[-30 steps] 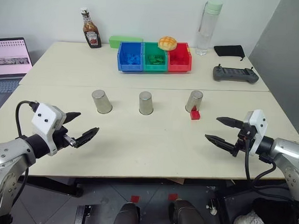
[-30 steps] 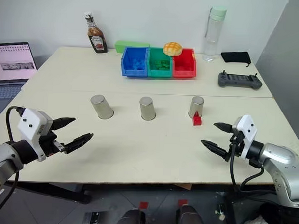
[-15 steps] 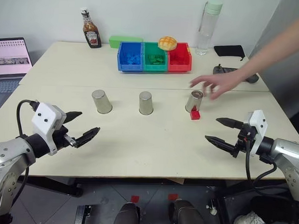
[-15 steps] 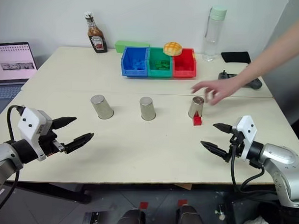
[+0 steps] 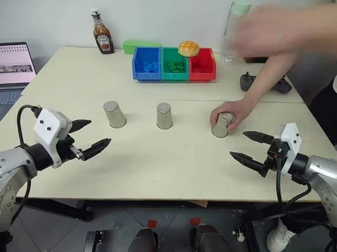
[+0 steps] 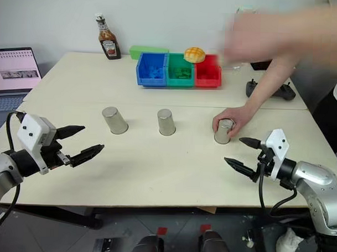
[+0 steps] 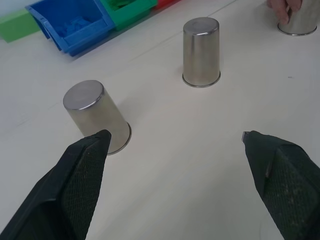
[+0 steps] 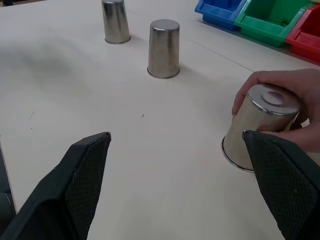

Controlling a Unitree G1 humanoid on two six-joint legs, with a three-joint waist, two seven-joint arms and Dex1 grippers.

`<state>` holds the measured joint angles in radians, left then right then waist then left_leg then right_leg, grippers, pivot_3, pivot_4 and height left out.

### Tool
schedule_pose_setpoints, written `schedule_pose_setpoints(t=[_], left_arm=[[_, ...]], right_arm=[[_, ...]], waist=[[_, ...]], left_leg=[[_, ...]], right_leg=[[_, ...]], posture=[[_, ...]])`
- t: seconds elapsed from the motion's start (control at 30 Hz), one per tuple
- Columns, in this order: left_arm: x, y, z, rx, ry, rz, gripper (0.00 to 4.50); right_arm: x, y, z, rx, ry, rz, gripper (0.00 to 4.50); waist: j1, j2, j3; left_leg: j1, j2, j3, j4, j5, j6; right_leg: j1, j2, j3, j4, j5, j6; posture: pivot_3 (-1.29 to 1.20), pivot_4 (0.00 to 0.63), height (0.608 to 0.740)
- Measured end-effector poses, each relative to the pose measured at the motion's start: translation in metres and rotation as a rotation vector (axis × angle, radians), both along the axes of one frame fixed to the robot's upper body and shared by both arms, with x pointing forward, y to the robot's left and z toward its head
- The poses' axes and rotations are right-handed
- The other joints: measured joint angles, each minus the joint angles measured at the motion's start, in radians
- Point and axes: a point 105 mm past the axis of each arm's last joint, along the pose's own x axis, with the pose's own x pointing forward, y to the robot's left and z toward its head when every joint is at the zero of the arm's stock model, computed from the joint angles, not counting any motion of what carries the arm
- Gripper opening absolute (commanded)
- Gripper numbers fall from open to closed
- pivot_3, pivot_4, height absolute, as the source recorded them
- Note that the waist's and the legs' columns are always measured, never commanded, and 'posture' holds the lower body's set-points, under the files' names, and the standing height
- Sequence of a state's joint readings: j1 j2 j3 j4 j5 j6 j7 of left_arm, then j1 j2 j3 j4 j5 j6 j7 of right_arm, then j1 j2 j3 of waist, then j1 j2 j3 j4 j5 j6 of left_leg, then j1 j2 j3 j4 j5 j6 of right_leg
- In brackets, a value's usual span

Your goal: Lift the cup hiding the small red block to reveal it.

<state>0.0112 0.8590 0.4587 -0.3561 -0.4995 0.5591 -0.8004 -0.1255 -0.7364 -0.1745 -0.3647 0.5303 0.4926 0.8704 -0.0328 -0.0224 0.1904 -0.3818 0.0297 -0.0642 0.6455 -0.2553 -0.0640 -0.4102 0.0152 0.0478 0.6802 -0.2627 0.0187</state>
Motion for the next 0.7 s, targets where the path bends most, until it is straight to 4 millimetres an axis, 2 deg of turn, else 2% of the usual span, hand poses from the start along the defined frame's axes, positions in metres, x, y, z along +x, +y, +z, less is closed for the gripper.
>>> schedule_pose_setpoints(t=[0.2,0.7], left_arm=[[0.0009,-0.0026,-0.0046,0.009,0.014,-0.009,4.5],[0.0036,-0.0067,-0.0018,0.001,0.004,-0.021,4.5]], right_arm=[[-0.0011,0.0026,0.002,-0.005,-0.003,-0.005,4.48],[-0.0035,0.0082,0.0043,-0.01,-0.006,0.008,4.48]], waist=[[0.0,0.0,0.0],[0.0,0.0,0.0]], left_leg=[[0.0,0.0,0.0,0.0,0.0,0.0],[0.0,0.0,0.0,0.0,0.0,0.0]], right_leg=[[0.0,0.0,0.0,0.0,0.0,0.0],[0.0,0.0,0.0,0.0,0.0,0.0]], posture=[[0.0,0.15,0.74],[0.0,0.15,0.74]])
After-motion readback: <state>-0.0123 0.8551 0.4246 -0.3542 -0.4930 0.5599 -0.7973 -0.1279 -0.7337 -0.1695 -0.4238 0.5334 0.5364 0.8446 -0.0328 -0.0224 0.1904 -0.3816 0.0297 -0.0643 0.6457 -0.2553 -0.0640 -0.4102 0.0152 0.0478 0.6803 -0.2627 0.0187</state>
